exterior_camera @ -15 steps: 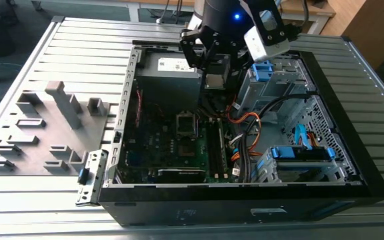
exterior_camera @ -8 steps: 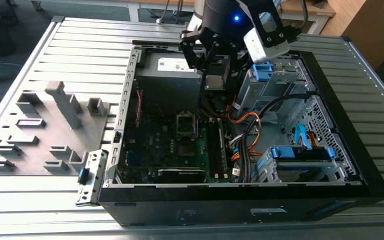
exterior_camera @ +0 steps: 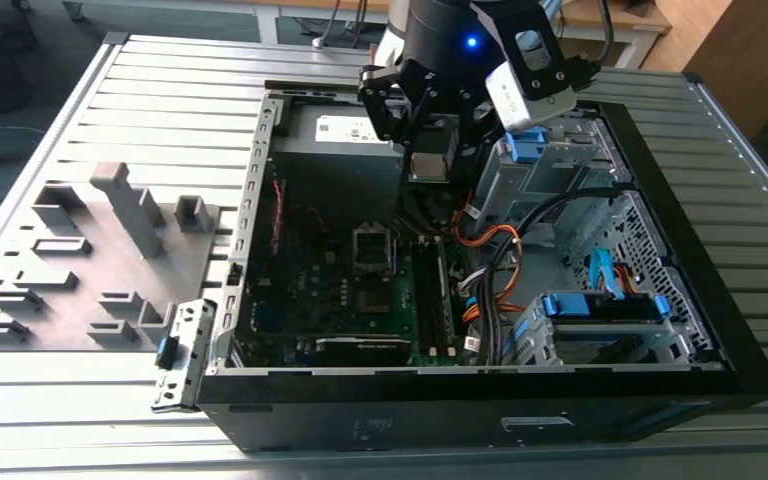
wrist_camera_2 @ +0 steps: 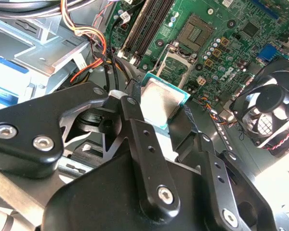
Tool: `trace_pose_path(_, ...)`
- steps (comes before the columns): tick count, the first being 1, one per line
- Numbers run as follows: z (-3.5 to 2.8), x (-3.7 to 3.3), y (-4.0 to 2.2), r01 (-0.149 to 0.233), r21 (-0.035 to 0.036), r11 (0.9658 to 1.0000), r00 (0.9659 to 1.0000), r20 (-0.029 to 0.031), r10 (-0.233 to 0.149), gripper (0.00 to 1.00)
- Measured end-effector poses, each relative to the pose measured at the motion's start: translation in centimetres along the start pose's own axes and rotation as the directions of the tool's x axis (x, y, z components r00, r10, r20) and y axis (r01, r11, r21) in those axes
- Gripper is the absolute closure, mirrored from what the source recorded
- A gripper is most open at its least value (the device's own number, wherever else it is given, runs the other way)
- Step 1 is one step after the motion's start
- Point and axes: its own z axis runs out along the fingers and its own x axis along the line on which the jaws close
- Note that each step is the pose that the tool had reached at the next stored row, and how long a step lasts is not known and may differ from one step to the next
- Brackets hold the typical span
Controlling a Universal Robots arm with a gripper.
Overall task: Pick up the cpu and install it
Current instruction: 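Pick up the cpu and move it towards the insertion slot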
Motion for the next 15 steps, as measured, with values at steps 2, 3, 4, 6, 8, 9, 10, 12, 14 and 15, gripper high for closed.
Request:
trace_pose_path(2,0.00,0.00,0.00,0.000,0.0001,1.0000,1.0000,0.0000,0.000,0.53)
trace_pose_path(3,0.00,0.00,0.00,0.000,0.0001,1.0000,1.0000,0.0000,0.000,0.53)
trace_pose_path(4,0.01,0.00,0.00,0.000,0.0000,1.0000,1.0000,0.0000,0.000,0.53)
trace_pose_path(6,0.01,0.00,0.00,0.000,0.0000,1.0000,1.0000,0.0000,0.000,0.53)
trace_pose_path(8,0.02,0.00,0.00,0.000,0.0000,1.0000,1.0000,0.0000,0.000,0.53)
trace_pose_path(9,0.06,0.00,0.00,0.000,-0.0003,1.0000,1.0000,0.0002,0.000,0.53)
trace_pose_path(10,0.12,0.00,0.00,0.000,-0.0005,1.0000,1.0000,0.0002,0.000,0.53)
trace_pose_path(12,0.30,0.01,-0.02,0.000,-0.0001,1.0000,1.0000,0.0001,0.000,0.53)
trace_pose_path(14,0.51,0.03,-0.11,0.000,0.0000,1.0000,1.0000,0.0001,0.000,0.53)
trace_pose_path(15,0.57,0.03,-0.22,0.000,0.0002,1.0000,1.0000,0.0001,0.000,0.53)
